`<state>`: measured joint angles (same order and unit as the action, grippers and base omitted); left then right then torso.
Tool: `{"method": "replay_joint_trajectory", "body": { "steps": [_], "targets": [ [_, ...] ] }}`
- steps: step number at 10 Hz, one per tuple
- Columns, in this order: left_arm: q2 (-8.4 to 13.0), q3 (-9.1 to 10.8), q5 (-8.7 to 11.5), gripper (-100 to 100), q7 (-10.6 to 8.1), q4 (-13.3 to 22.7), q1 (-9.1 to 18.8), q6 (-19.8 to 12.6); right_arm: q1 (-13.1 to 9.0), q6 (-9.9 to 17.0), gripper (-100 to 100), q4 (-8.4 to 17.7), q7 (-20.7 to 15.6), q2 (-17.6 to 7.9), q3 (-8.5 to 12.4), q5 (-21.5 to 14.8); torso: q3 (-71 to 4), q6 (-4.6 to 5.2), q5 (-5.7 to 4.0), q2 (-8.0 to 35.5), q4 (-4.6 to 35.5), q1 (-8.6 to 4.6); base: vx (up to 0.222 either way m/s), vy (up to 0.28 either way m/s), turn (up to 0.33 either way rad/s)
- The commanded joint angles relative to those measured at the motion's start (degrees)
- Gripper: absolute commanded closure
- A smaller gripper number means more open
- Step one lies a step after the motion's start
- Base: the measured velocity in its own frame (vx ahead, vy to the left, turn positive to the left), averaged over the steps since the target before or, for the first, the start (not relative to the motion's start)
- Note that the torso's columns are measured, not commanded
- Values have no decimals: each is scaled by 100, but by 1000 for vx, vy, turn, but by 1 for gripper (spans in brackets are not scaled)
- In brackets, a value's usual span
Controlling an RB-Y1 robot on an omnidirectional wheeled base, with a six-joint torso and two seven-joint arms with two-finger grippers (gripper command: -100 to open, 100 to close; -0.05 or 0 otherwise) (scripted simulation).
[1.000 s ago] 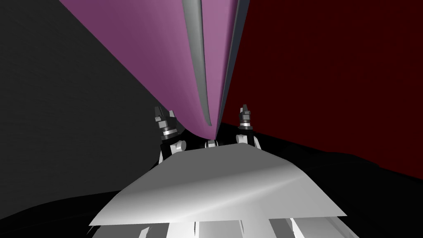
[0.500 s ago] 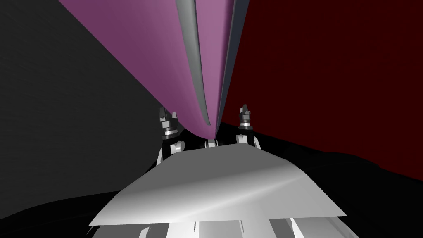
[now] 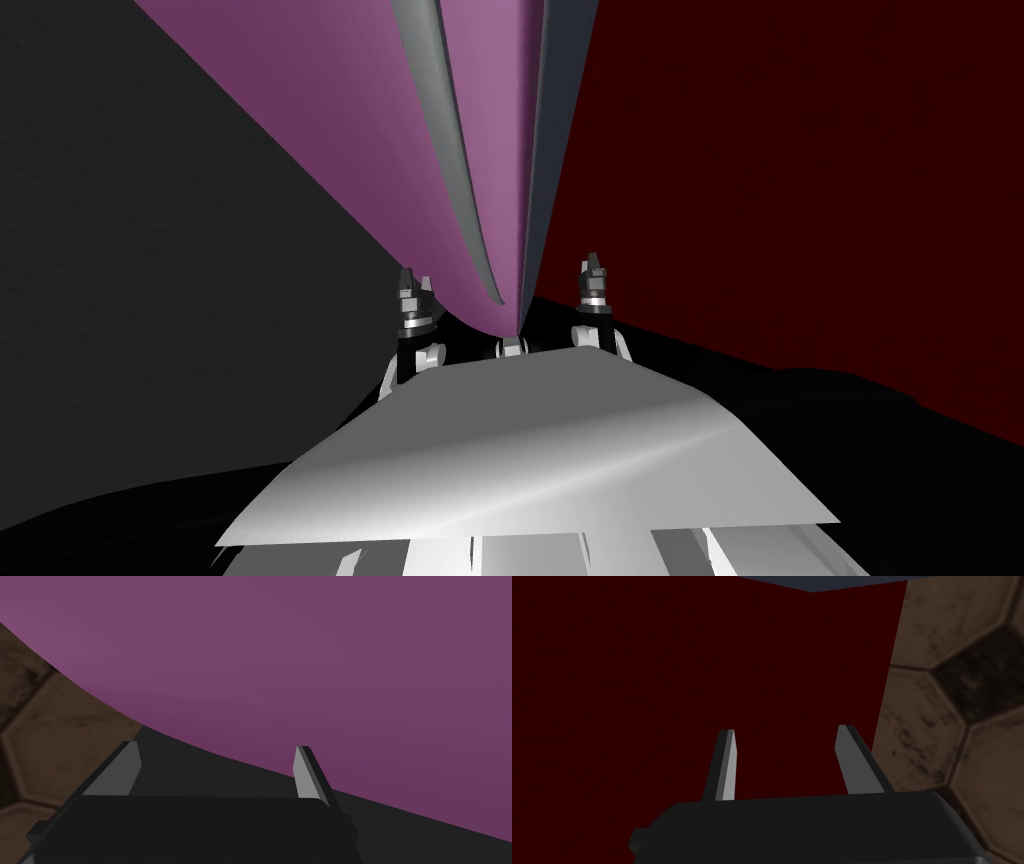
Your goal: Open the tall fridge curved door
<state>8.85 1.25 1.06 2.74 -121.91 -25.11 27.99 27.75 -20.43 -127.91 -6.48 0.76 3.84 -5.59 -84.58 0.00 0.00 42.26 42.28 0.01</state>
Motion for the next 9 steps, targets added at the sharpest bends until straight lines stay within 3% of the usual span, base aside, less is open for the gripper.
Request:
{"method": "replay_joint_trajectory", "body": {
  "steps": [1, 9],
  "targets": [
    [108, 64, -85, -100, 116, 418, 92, 192, 0, 0, 0, 0, 0, 0, 0, 0, 2, 0, 1, 3, 1, 1, 7, -80, 40],
    [295, 257, -311, -100, 412, 1630, 309, 789, 0, 0, 0, 0, 0, 0, 0, 0, 2, 0, -1, 3, 1, -5, 9, -92, 37]
  ]
}}
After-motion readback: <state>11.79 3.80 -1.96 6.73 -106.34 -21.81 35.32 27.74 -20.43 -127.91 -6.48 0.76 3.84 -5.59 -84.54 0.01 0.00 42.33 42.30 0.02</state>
